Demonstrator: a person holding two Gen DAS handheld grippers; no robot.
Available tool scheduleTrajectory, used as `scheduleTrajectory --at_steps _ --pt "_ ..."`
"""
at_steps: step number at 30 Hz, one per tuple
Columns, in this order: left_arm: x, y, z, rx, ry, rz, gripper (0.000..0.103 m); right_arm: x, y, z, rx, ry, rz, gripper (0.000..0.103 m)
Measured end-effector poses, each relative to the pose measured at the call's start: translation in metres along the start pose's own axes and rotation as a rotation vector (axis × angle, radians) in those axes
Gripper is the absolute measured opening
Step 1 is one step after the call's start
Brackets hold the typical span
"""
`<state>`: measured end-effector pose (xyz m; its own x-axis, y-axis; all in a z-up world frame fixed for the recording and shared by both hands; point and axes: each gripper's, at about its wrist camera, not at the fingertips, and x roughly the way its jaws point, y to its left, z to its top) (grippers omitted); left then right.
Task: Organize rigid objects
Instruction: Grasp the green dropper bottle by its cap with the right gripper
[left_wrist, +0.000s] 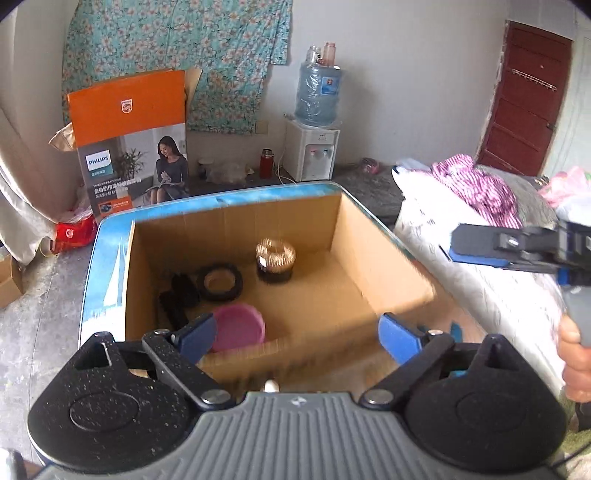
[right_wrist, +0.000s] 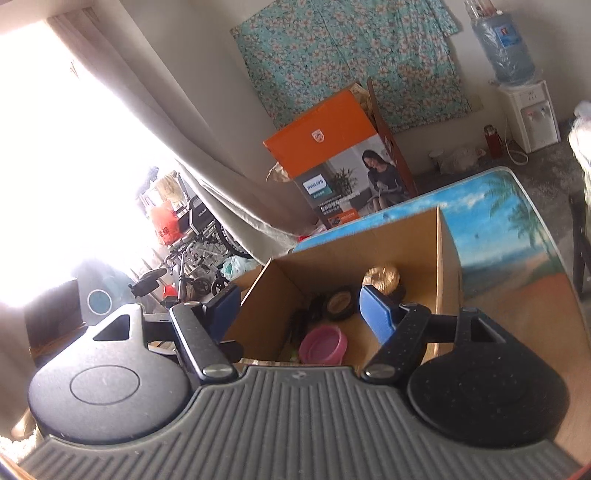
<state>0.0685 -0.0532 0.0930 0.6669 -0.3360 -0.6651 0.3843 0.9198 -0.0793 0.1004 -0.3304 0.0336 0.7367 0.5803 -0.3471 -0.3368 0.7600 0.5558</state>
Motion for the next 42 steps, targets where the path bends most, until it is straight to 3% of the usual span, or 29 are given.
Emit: scheduleTrajectory --at_steps 7,13,26,29,42 --pt "0.01 -0.012 -0.059 0.061 -0.004 0.03 0.095 0.038 0.02 -0.05 -0.026 0.13 0.002 0.071" --pt "0.03 -0.018 -0.087 0.094 -0.015 0.064 0.092 0.083 0.048 -0.072 -0.11 0.234 0.004 0.063" --pt "0.054 0.001 -0.093 0.051 -0.026 0.094 0.06 0.147 0.061 -0.083 -0.154 0.377 0.026 0.035" --pt "0.054 -0.001 -0.096 0.07 -0.034 0.102 0.06 0.153 0.06 -0.083 -0.163 0.378 0.009 0.025" --pt "0.062 -0.01 -0.092 0.113 -0.025 0.081 0.063 0.15 0.06 -0.08 -0.17 0.369 -0.024 0.023"
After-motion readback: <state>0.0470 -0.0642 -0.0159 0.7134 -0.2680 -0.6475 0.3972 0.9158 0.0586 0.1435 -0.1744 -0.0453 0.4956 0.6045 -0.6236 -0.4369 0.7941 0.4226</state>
